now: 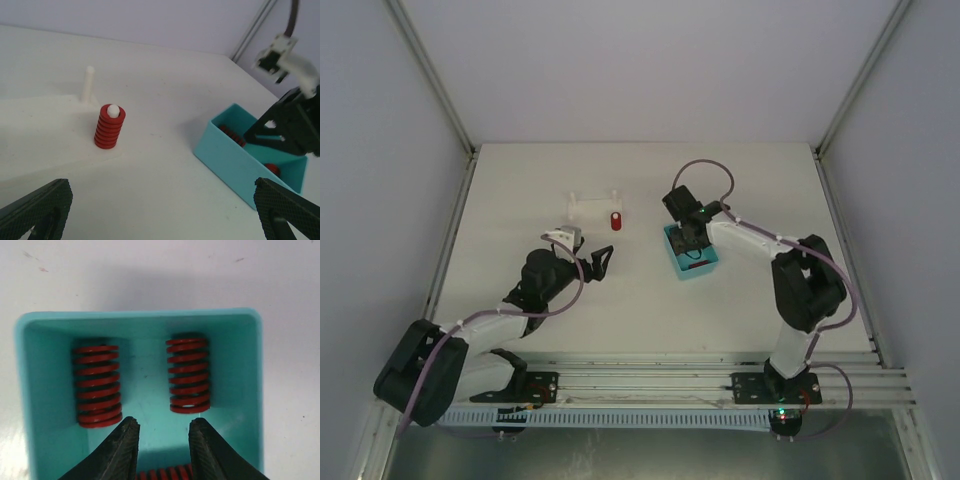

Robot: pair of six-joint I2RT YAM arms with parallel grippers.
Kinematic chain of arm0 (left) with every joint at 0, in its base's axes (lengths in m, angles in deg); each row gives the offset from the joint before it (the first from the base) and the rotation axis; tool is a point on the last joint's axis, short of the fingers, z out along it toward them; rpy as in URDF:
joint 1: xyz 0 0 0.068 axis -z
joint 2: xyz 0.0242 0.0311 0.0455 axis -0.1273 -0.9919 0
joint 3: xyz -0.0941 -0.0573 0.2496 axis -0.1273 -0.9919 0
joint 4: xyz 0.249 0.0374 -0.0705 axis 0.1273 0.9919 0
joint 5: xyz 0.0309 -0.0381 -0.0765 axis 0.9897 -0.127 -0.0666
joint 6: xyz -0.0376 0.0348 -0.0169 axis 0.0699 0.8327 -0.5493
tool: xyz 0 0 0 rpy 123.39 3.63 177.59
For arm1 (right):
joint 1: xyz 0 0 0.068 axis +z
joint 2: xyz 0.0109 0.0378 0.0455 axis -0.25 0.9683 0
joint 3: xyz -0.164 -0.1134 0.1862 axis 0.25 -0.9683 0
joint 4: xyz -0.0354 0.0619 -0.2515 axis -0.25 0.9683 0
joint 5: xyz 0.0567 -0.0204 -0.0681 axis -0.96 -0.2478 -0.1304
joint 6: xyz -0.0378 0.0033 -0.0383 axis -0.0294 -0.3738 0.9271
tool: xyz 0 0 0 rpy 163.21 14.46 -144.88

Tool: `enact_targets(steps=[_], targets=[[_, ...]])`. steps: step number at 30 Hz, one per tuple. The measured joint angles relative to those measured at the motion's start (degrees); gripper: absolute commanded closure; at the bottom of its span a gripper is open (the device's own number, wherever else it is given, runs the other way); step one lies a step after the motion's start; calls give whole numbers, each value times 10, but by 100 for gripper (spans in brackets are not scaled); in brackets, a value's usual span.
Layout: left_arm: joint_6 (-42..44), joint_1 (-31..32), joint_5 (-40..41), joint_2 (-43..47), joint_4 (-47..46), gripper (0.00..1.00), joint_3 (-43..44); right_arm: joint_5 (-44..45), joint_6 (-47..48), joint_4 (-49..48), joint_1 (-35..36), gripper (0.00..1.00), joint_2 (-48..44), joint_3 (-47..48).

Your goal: Install the large spring

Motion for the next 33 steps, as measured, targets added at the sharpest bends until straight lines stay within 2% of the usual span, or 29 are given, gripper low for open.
enact_targets(steps=[6,18,33], targets=[[1,0,15,11,0,1,0,21,-4,6,-7,67,50,16],[1,0,24,17,4,1,0,50,-19,15,-16,63,80,31],[3,0,30,18,4,1,0,40,-48,3,-16,57,124,33]])
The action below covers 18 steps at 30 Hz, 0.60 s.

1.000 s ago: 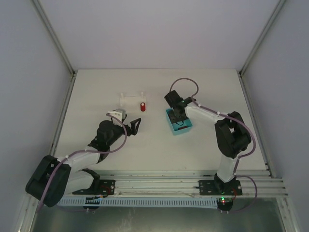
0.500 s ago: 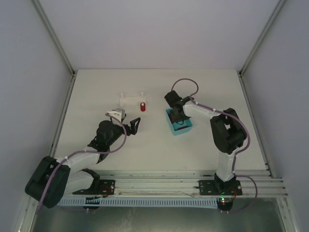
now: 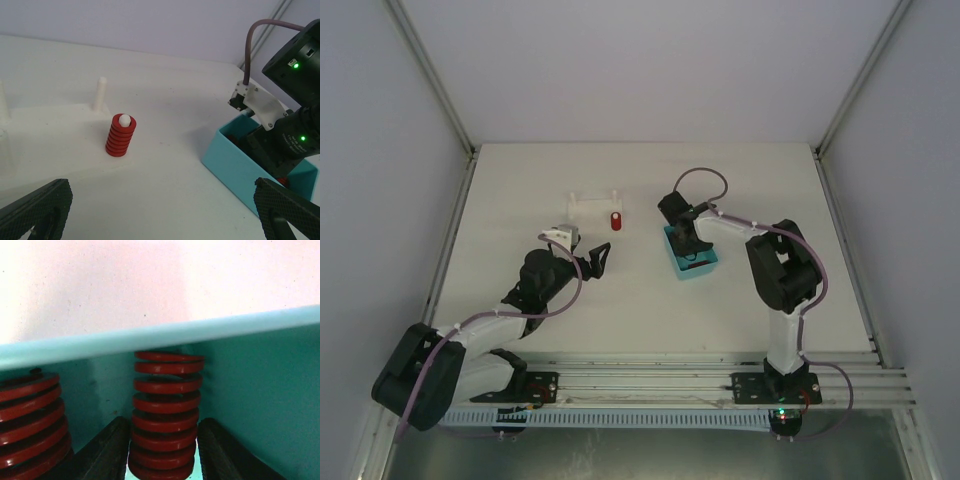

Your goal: Install the large spring

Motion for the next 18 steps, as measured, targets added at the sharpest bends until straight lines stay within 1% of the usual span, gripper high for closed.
enact_targets(steps=[7,10,14,18], targets=[[0,0,0,0,0,1,0,-4,-8,-10,-3,58,4,3],[0,0,0,0,0,1,0,-7,-11,-18,-4,62,6,3],[0,0,1,1,0,1,0,-11,-13,-33,-7,71,9,3],[0,0,0,1,0,1,0,-10,-14,-38,-9,75,7,0]])
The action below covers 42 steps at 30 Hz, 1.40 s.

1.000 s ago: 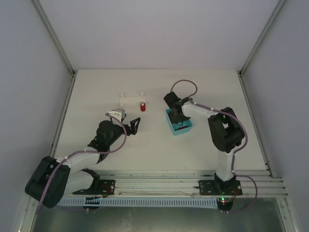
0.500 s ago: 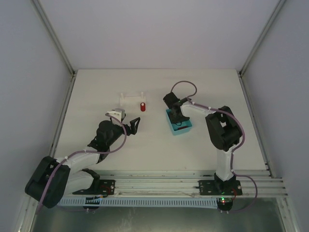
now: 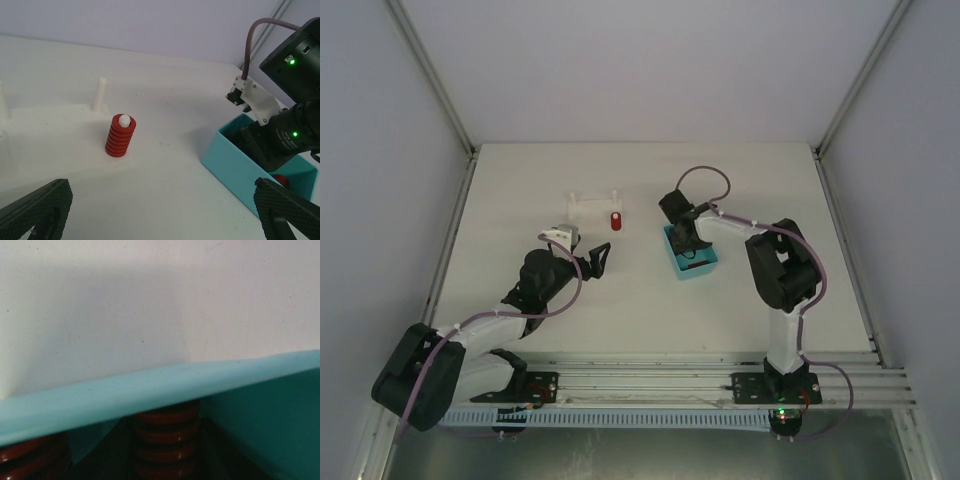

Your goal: Install the large spring

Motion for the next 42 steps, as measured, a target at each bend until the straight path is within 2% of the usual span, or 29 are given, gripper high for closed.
enact_targets(steps=[9,19,21,26,33,38,42], targets=[[-9,0,7,-3,2,1,0,-5,21,-9,-2,79,-35,-24],[-80,-1,7,-26,17,0,32,-36,74,-27,-2,80,-162,-51],[-95,-1,0,-19,18,7,32,-51,84,-42,-1,82,-188,-70],[-125,-2,-12,16,53,18,45,-109,101,-129,2,83,-252,-160],[-120,-2,-96,21,155,29,150,-160,149,-273,37,82,-339,-286],[-104,3,-161,14,224,36,211,-178,205,-400,84,83,-395,-363],[-88,17,-193,-2,274,35,247,-188,251,-489,116,83,-420,-414]])
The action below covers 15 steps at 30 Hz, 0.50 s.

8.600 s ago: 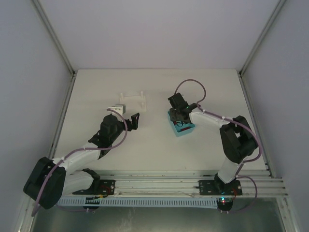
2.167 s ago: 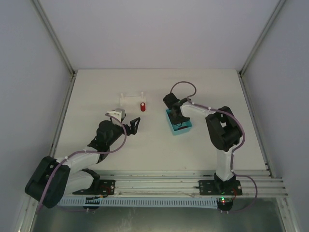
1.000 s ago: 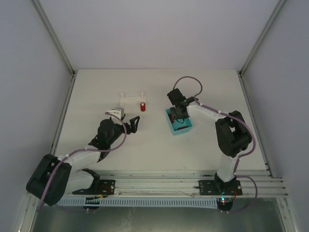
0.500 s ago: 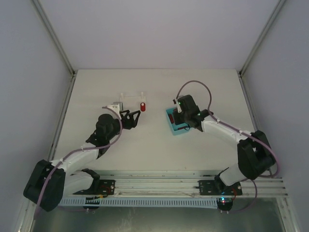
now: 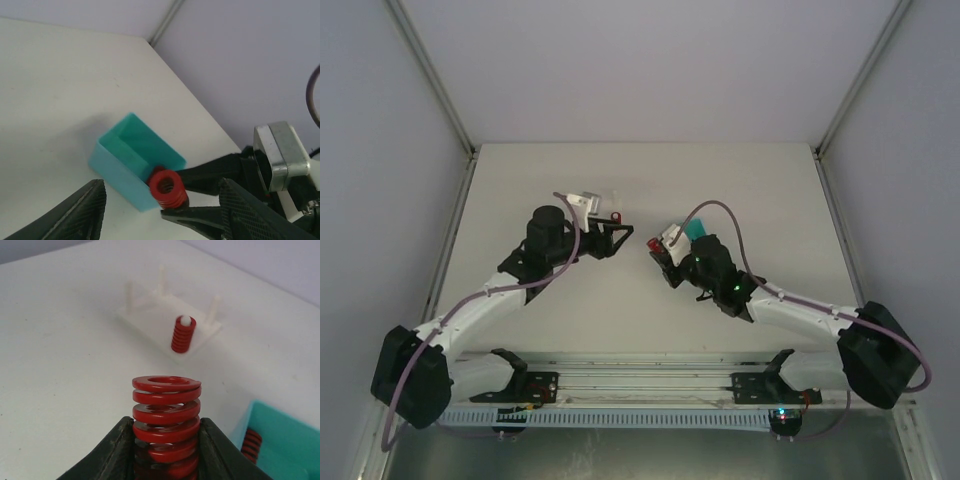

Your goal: Install the large spring

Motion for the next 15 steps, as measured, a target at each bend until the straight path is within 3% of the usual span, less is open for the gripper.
enact_targets(steps=[4,15], targets=[[10,28,-21,-15,33,33,14,-3,33,-41,17,83,-1,-10],[28,79,-33,-96,76,41,55,-2,86,-87,41,84,0,-15]])
